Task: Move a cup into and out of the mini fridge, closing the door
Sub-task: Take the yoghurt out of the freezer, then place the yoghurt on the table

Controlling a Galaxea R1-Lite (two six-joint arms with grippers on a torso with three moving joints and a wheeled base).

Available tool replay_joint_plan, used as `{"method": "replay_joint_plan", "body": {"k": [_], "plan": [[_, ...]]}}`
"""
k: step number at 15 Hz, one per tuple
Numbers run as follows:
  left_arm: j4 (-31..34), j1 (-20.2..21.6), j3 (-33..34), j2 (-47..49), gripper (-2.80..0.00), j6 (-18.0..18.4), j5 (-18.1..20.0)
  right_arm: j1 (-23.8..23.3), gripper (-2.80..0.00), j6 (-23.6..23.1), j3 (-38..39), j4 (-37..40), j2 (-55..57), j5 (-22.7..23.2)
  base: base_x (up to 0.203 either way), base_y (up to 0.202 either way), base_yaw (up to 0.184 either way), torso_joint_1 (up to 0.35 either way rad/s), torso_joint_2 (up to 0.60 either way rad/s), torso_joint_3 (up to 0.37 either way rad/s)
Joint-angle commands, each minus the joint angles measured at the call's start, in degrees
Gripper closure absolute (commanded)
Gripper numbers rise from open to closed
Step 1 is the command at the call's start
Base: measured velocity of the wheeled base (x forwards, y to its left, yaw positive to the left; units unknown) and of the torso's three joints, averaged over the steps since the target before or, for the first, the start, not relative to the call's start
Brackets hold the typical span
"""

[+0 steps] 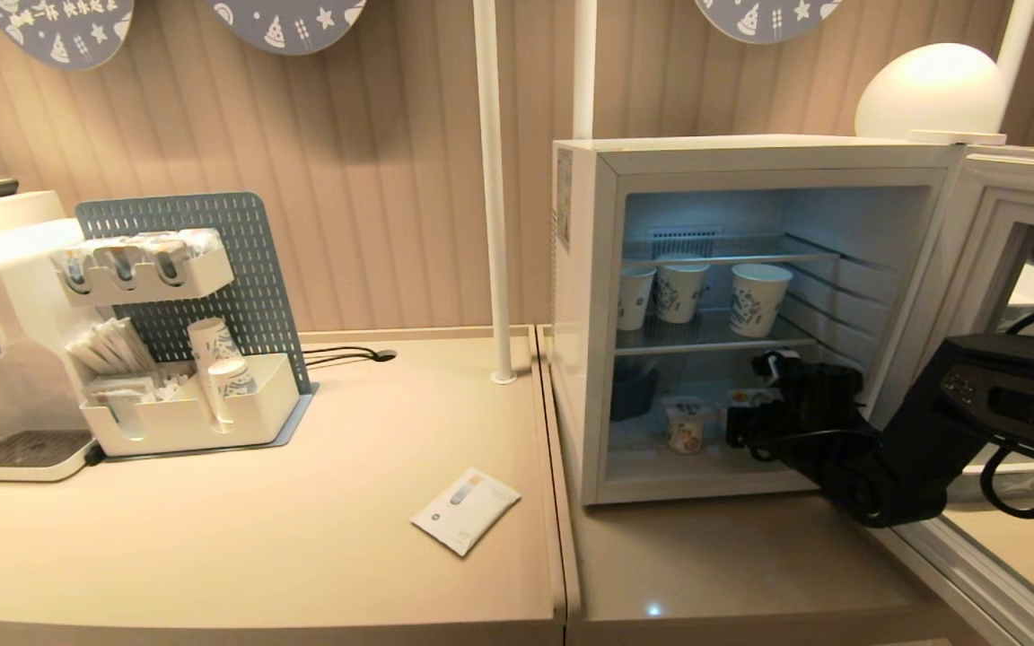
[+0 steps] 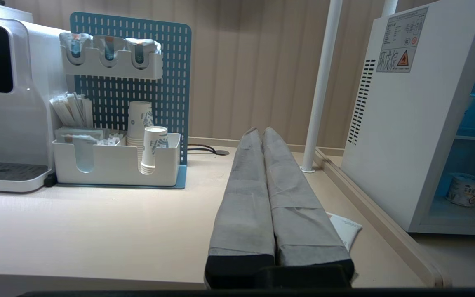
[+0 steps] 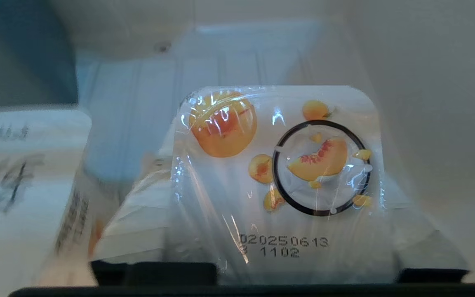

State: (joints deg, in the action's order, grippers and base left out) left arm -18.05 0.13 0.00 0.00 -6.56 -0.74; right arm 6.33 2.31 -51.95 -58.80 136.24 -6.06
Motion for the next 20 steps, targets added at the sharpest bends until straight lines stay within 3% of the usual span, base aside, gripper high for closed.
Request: {"method": "replay_joint_plan", "body": {"k": [1, 6, 10, 13, 15, 17, 20], "plan": [[-0.14, 0.04, 2.29, 0.09, 0.0, -0.03, -0.05, 0.08, 0.0, 0.19, 3.15, -0.52, -4.27, 0.17, 0.0, 0.0, 0.0, 0.0, 0.0, 0.0], [-0.14, 0.04, 2.29, 0.09, 0.0, -0.03, -0.05, 0.67, 0.0, 2.07, 16.44, -0.93, -17.47, 3.05, 0.0, 0.0, 0.0, 0.0, 0.0, 0.0], [-0.14, 0.04, 2.29, 0.09, 0.0, -0.03, -0.05, 1.94, 0.0, 2.59, 31.71, -7.64, -28.07, 3.45, 0.0, 0.0, 0.0, 0.0, 0.0, 0.0], [-0.14, 0.04, 2.29, 0.09, 0.0, -0.03, -0.05, 3.56, 0.0, 2.61, 41.03, -12.49, -40.39, 3.4, 0.0, 0.0, 0.0, 0.0, 0.0, 0.0], [-0.14, 0.01, 2.29, 0.09, 0.0, -0.03, -0.05, 4.1, 0.0, 2.49, 43.47, -10.93, -50.98, 3.08, 0.0, 0.0, 0.0, 0.0, 0.0, 0.0], [-0.14, 0.04, 2.29, 0.09, 0.0, -0.03, -0.05, 4.36, 0.0, 2.45, 42.21, -1.49, -63.98, 2.54, 0.0, 0.0, 0.0, 0.0, 0.0, 0.0], [-0.14, -0.05, 2.29, 0.09, 0.0, 0.05, -0.05, 4.59, 0.0, 3.19, 29.7, 31.12, -85.84, -2.48, 0.0, 0.0, 0.0, 0.0, 0.0, 0.0]]}}
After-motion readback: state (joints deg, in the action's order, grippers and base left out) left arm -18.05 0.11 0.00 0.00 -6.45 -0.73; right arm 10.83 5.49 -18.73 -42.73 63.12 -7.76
